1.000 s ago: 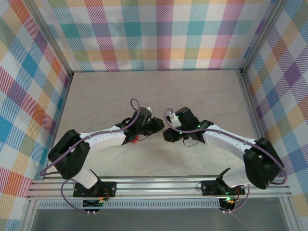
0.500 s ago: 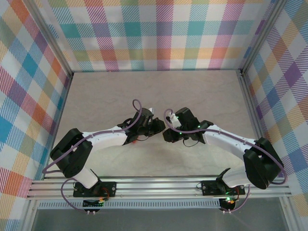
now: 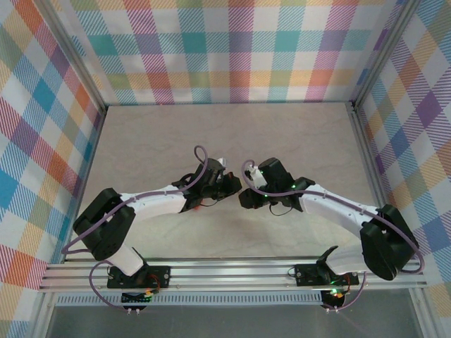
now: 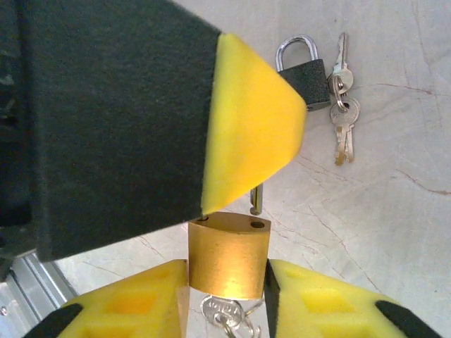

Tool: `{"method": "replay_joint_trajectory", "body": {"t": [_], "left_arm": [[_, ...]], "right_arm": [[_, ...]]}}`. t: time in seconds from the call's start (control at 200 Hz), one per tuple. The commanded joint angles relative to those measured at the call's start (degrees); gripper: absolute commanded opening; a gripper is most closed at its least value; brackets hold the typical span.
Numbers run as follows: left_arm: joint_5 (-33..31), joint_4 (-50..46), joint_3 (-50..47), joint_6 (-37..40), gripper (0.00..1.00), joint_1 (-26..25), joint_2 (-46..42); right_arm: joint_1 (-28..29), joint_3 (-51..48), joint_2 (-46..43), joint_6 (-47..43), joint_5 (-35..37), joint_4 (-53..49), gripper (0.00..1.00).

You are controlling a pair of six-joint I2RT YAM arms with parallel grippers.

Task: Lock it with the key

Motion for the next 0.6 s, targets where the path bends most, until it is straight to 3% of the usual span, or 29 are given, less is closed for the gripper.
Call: {"method": "replay_joint_trajectory", "body": {"t": [0.0, 0.23, 0.595], "left_arm": [[-1.6, 1.5, -1.7, 1.3, 0.0, -0.7, -2.5], [-1.8, 2.8, -3.4, 4.8, 0.0, -0.7, -5.5], [-1.6, 11.0, -7.7, 6.6, 0.0, -0.7, -9.2]], "right_arm": [[0.3, -0.4, -3.0, -1.2, 0.1, 0.5, 0.41], [0.0, -1.7, -7.4, -0.7, 2.4, 0.4, 0.54], [-0.3, -6.0, -10.4, 2.8, -2.6, 6.6, 0.6]]}}
